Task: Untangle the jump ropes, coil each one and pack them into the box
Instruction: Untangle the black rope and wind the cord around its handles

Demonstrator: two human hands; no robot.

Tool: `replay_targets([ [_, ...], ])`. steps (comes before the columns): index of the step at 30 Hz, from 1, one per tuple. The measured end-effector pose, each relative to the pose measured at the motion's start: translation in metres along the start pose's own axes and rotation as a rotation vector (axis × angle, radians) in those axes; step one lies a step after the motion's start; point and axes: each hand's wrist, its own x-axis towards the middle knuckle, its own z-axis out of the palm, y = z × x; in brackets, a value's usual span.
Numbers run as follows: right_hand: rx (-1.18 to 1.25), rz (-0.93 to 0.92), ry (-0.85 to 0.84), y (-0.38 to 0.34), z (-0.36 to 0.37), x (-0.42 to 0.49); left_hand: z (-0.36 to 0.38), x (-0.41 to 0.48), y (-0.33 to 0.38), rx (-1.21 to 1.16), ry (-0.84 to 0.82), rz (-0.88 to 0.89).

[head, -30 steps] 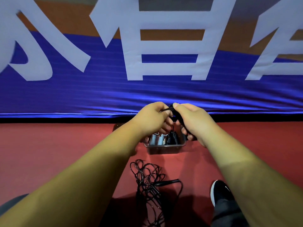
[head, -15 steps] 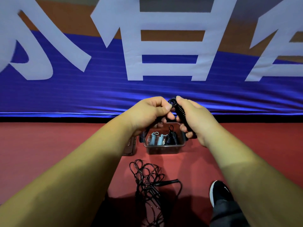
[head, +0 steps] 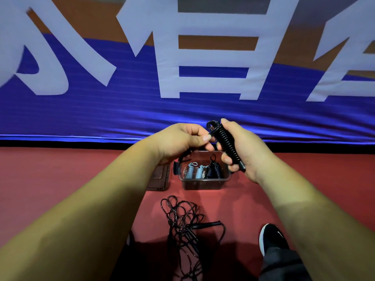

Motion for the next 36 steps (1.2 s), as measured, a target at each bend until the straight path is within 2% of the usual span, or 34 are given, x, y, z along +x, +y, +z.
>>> replay_targets([
  [2,0.017,-0.008,0.001,-0.001,-0.001,0.0,-0.001,-0.001,0.003,-0.007,0.035,0.033],
  [8,-0.013,-0.039,-0.027,-0.003,-0.006,0.002,-0.005,-0.005,0.018,0.233,0.189,0.196],
  [13,-0.035,-0.031,-0.091,-0.002,-0.005,-0.003,-0.01,-0.007,0.012,0.202,0.132,0.119],
  [18,0.051,0.038,-0.122,0.001,0.001,-0.006,-0.007,-0.009,0.014,0.453,0.175,0.106],
  [21,0.008,0.04,-0.155,0.001,0.005,-0.011,-0.01,-0.009,0.01,0.535,0.18,0.085],
  [26,-0.043,-0.004,-0.131,-0.005,0.003,-0.015,-0.01,-0.013,0.007,0.361,0.03,0.004],
  [31,-0.043,-0.047,-0.086,-0.012,0.001,-0.014,-0.024,-0.02,0.009,-0.032,-0.197,-0.086],
  [33,-0.064,-0.059,-0.077,-0.012,0.0,-0.014,-0.027,-0.022,0.012,-0.068,-0.233,-0.117],
  [36,-0.069,-0.07,-0.078,-0.012,0.001,-0.014,-0.026,-0.025,0.014,0.044,-0.233,-0.106],
])
